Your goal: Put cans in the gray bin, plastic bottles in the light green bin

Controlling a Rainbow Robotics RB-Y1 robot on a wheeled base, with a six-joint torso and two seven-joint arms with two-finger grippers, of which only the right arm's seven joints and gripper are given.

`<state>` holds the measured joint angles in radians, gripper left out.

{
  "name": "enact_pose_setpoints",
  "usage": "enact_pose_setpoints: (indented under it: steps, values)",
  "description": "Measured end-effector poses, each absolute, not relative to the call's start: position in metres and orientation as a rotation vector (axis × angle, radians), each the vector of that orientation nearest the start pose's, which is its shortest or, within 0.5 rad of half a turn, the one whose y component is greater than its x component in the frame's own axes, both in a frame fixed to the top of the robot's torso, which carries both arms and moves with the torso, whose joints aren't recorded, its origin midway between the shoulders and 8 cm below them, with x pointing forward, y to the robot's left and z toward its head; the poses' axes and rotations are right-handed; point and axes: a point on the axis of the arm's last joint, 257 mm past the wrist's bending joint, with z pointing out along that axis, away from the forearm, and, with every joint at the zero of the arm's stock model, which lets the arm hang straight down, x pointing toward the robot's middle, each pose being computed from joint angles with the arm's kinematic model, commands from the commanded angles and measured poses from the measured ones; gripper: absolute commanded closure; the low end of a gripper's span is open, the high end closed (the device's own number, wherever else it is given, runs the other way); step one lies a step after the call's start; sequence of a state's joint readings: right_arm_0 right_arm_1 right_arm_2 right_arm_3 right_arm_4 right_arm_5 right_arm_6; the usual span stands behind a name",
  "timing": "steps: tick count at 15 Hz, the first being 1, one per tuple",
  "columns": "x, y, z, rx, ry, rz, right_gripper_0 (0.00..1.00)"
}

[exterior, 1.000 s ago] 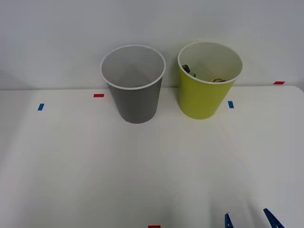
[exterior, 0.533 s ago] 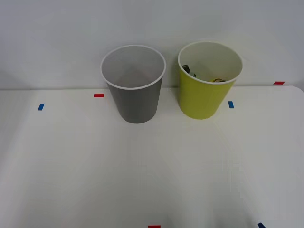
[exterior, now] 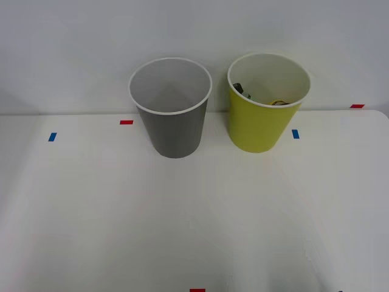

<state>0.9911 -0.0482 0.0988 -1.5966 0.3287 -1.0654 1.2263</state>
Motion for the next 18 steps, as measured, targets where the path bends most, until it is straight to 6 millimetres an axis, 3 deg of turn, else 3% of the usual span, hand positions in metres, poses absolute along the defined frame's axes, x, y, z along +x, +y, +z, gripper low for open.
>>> enact_pose_setpoints:
  steps: [4, 18]
  values:
    - [0.165, -0.218, -0.308, 0.008, 1.46, 0.147, 0.0]
    - [0.163, -0.217, -0.308, 0.004, 1.457, 0.151, 0.0]
